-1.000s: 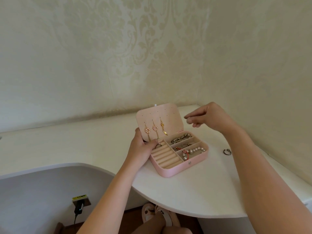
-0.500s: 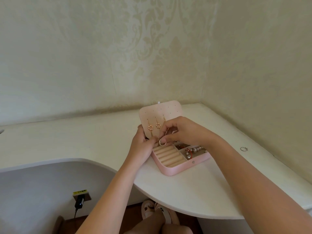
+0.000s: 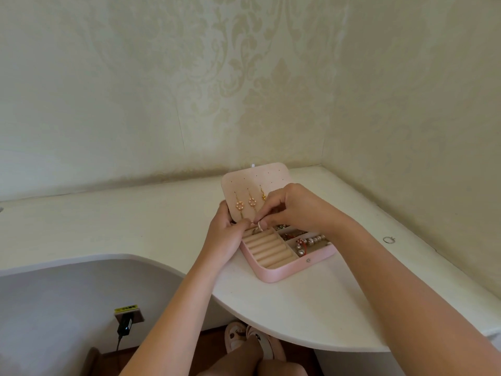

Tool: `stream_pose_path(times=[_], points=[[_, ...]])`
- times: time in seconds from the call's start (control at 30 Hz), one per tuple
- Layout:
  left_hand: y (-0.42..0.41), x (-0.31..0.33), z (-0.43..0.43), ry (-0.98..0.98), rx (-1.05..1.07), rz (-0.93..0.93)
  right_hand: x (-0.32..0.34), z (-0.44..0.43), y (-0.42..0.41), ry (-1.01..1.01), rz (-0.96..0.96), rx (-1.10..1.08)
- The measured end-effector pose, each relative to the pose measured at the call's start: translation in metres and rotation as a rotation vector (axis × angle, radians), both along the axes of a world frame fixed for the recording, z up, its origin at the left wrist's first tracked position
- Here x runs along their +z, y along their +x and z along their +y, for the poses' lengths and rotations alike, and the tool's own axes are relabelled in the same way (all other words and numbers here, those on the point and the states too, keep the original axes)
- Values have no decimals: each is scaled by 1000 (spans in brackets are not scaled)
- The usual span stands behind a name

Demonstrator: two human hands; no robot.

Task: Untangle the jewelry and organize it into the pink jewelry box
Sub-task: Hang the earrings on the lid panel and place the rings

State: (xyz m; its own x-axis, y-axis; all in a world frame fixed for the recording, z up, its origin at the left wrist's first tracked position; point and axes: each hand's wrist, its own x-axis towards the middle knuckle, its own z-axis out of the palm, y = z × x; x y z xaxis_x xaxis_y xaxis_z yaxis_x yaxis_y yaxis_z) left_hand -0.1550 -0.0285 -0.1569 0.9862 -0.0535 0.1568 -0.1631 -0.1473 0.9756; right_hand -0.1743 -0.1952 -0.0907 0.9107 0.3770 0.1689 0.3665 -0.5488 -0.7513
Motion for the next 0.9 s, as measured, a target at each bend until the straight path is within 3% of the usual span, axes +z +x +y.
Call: stream_pose_path(times=[0.1, 0.4, 0.6, 0.9], points=[[-2, 2, 1, -22, -4, 20, -1, 2, -4, -48, 46, -10], [-4, 5, 1, -49, -69, 42, -5, 11, -6, -273, -88, -103], [-6, 5, 3, -38, -109, 41, -5, 9, -5, -243, 39, -110], [-2, 0, 5, 2, -165, 30, -5, 6, -5, -257, 44, -102]])
